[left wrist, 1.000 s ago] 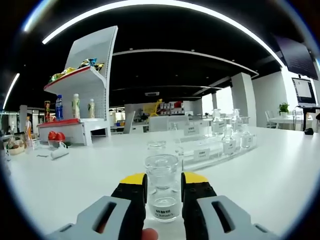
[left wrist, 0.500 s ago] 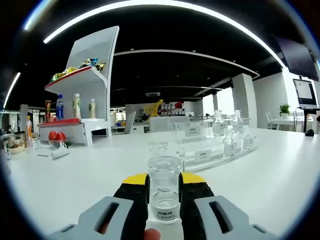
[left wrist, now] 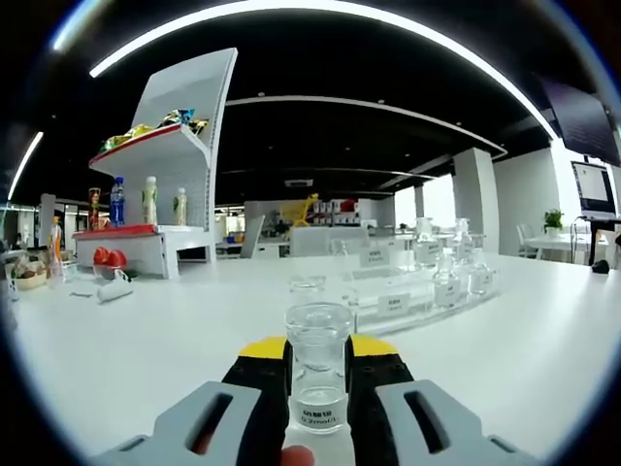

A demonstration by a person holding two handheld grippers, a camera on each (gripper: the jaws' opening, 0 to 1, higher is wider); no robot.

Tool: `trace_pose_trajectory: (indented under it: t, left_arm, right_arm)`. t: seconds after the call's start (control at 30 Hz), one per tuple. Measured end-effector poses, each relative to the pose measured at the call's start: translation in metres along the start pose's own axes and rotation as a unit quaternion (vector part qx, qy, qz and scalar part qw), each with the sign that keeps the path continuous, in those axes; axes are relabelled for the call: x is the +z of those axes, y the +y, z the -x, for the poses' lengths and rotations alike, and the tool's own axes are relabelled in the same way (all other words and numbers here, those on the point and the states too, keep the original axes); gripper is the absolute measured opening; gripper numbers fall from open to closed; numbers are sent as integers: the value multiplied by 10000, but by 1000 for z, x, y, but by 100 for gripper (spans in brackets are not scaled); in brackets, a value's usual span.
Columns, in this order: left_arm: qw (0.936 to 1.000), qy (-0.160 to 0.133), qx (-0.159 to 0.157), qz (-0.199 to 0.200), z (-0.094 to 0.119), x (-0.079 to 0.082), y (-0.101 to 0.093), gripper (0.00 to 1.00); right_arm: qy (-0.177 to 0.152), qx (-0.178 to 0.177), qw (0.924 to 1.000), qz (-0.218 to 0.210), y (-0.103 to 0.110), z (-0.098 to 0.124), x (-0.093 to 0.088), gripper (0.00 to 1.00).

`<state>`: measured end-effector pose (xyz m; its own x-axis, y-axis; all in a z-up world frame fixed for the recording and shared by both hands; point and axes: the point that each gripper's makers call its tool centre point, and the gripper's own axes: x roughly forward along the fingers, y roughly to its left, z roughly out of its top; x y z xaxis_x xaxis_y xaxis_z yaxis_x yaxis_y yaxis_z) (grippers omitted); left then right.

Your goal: Identify the label on the chemical reagent bottle, grasp the chemical reagent bottle, and place it in the designated position on the reagent rack

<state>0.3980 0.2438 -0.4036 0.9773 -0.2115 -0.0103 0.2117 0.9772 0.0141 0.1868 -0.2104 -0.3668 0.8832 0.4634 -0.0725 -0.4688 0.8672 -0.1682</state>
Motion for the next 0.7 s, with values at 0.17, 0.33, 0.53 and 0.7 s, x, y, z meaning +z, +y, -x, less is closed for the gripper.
trace_pose_trajectory:
  t: [0.17, 0.33, 0.53, 0.7]
  left_arm:
    - [10000, 37, -31, 16, 0, 0, 0, 22]
    - [9999, 65, -84, -6, 0, 0, -1, 21]
    - [9997, 144, -135, 107, 0, 0, 0, 21]
    - [9994, 252, -178, 142, 1, 1, 0, 21]
  right_arm:
    - [-13, -16, 10000, -4, -1, 1, 0, 31]
    - [-10, -8, 10000, 2, -1, 0, 0, 31]
    - [-5, -9, 10000, 2, 0, 0, 1, 31]
    - [-9, 9, 10000, 10, 1, -1, 1, 31]
